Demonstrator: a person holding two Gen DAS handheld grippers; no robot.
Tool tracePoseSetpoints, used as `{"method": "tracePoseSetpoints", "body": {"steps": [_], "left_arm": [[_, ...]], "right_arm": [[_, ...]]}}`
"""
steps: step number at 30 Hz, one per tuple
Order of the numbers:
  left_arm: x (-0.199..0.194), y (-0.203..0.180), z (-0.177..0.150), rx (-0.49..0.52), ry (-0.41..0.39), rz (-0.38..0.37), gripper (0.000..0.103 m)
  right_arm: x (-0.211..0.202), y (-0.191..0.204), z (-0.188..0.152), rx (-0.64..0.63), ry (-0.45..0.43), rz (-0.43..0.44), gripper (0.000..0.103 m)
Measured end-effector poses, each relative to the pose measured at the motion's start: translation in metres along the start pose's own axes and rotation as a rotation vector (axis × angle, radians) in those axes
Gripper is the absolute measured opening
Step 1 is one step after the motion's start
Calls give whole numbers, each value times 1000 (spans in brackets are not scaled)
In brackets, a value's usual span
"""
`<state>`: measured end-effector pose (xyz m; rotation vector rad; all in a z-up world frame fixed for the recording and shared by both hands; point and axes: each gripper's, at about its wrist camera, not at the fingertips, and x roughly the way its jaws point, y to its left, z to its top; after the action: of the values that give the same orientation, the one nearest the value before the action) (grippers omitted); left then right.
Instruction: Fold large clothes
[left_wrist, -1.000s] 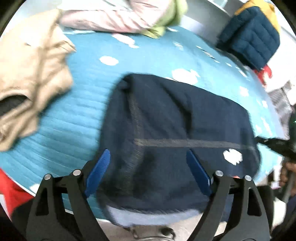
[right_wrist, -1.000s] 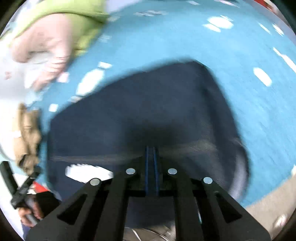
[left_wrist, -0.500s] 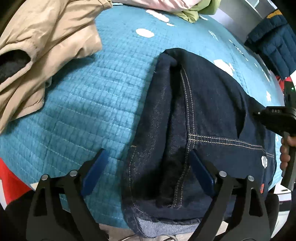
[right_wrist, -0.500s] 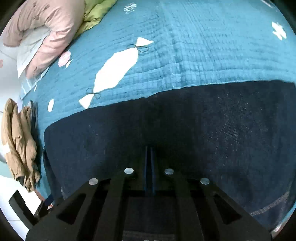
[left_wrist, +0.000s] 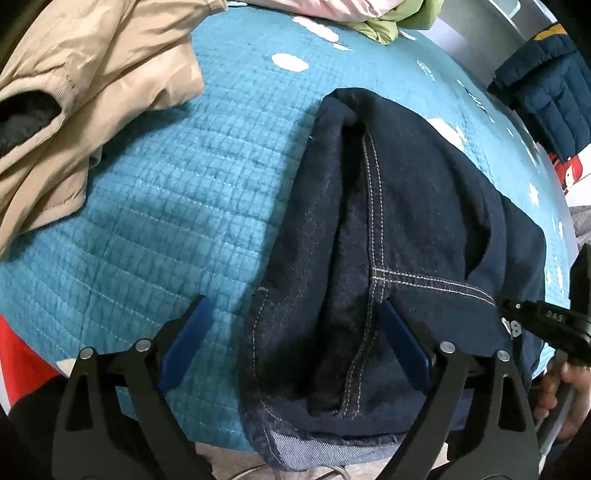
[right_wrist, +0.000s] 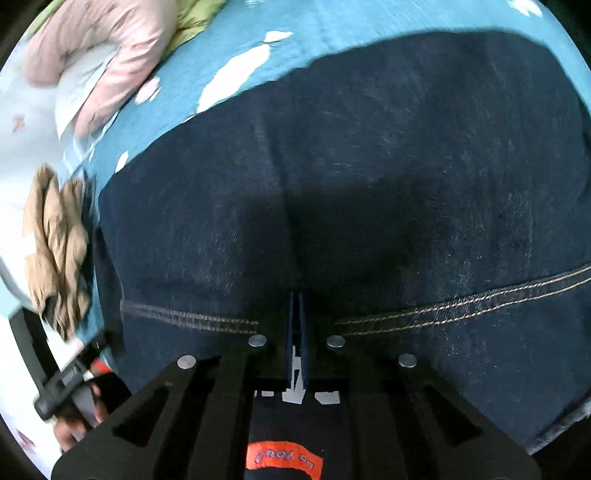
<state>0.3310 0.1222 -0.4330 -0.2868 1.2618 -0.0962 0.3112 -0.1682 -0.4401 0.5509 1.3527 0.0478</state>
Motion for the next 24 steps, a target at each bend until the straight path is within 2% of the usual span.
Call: {"method": "tracePoseSetpoints", "body": {"steps": [3, 5, 8, 9, 12, 15, 17, 19, 24], "left_arm": [[-3, 3, -3, -26, 4, -29, 92], [-6, 5, -7, -41, 8, -50, 92], [-7, 5, -13, -55, 12, -66, 92], [-7, 4, -14, -53, 12, -62, 92], [-6, -2, -16, -33, 22, -49, 92], [-7, -2, -17, -40, 32, -63, 92], [-8, -1, -19, -49, 37, -71, 92], [-9, -1, -21, -47, 37, -74, 92], [-9, 3, -23, -67, 44, -97, 92]], "right_arm": [[-17, 4, -7, 9, -11, 9, 2], [-30, 5, -28, 11, 32, 44, 6], [-20, 2, -64, -13, 72, 49, 5], [-14, -4, -71, -13, 55, 36, 0], [-5, -17, -75, 24, 0, 78, 0], [-14, -9, -79, 25, 6, 46, 0], [-20, -4, -91, 29, 34, 38, 0], [-17, 0, -101, 2, 24, 15, 0], [-11, -14, -107, 24, -4, 52, 0]]}}
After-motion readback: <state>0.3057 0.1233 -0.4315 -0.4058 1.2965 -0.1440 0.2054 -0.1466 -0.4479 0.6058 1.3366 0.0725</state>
